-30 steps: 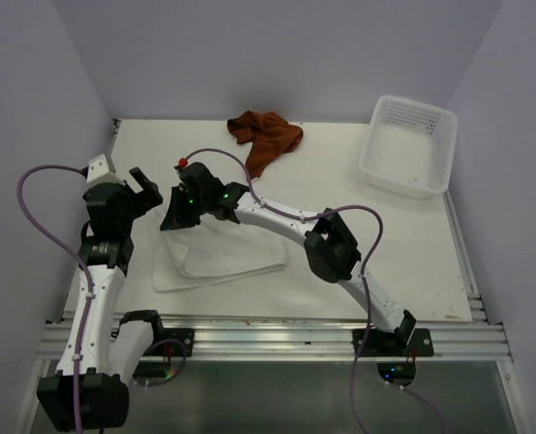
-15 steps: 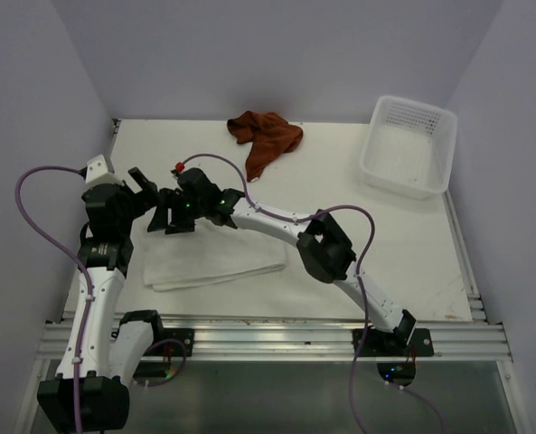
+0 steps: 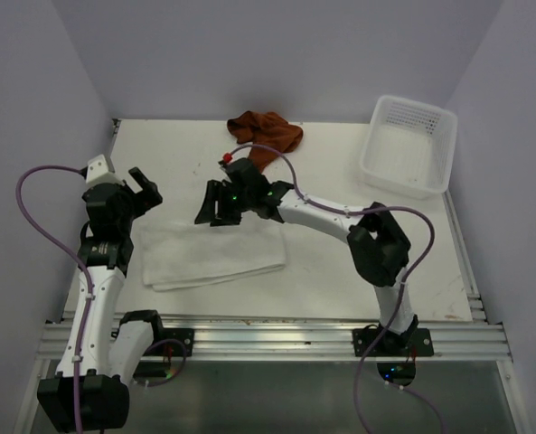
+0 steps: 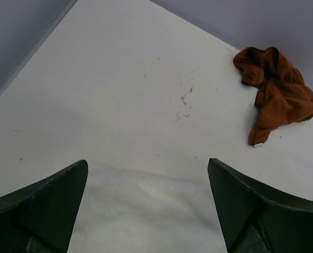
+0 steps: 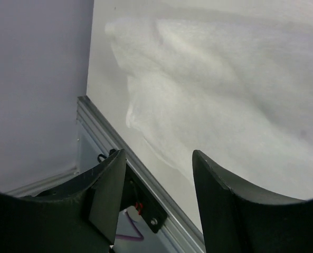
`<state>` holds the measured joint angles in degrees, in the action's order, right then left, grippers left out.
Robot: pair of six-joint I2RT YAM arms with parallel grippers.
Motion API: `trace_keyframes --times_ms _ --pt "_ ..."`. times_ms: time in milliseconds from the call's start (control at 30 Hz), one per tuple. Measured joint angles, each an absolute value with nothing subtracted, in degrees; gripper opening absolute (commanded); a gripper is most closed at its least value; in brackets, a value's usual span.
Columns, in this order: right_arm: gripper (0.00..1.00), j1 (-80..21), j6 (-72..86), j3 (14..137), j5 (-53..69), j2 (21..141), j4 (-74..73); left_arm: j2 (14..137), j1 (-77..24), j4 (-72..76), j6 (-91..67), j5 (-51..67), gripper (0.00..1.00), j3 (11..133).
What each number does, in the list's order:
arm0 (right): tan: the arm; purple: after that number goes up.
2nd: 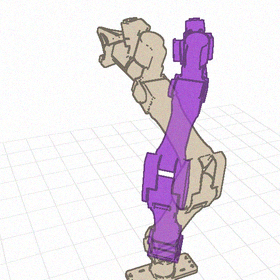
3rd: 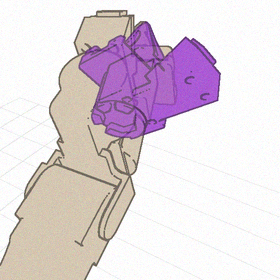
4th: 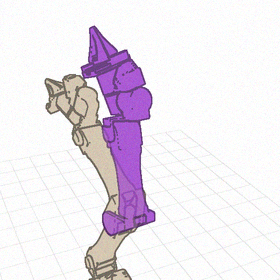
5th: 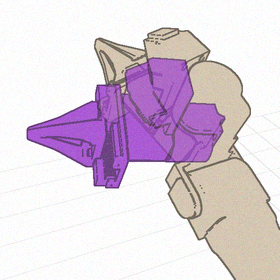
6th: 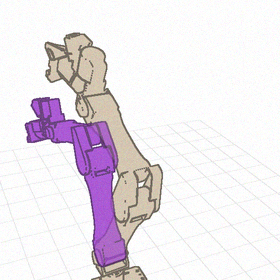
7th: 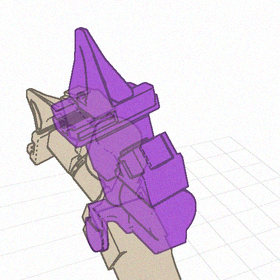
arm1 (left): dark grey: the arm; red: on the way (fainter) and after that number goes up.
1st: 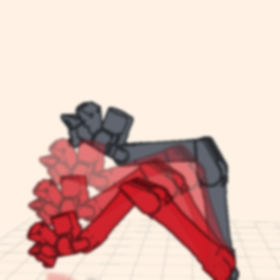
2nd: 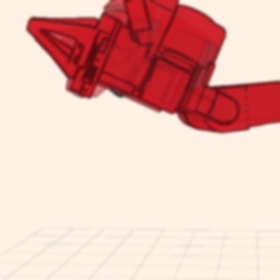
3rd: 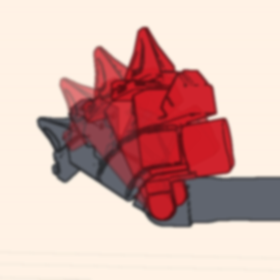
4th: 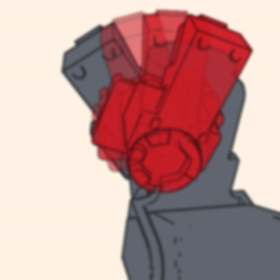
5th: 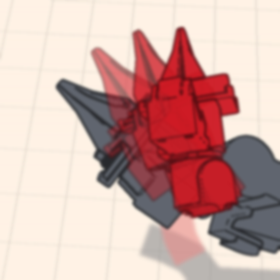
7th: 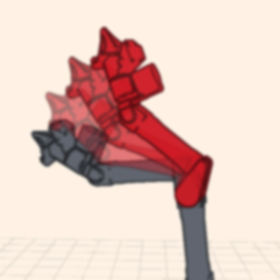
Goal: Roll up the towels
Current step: Fold the towel
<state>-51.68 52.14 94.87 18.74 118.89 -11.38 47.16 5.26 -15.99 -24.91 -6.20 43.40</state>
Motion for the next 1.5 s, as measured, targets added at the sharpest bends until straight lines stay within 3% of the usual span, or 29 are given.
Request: trace_keyframes --times_ms 233,467,700,1167,1500 --pt "0.48 -44.18 44.4 79.53 12.78 100.88 -14.79 49.25 5.28 -15.94 -24.86 -3.29 0.99 43.4" --pt "0.56 -32.49 40.23 63.48 9.47 94.54 -16.53 51.07 5.3 -14.61 -24.6 2.17 1.0 42.92" --pt "0.63 -33.91 39.68 49.15 12.03 93.06 -13.58 56.07 5.3 -12.75 -24.47 8.69 0.99 42.26" --pt "0.62 -34.0 40.8 45.41 14.52 85.54 -7.75 57.36 5.28 -11.11 -24.51 11.6 1.0 41.91" --pt "0.57 -35.05 43.94 44.69 17.65 90.56 -2.35 58.19 4.67 -10.66 -24.86 12.25 1.0 41.32"
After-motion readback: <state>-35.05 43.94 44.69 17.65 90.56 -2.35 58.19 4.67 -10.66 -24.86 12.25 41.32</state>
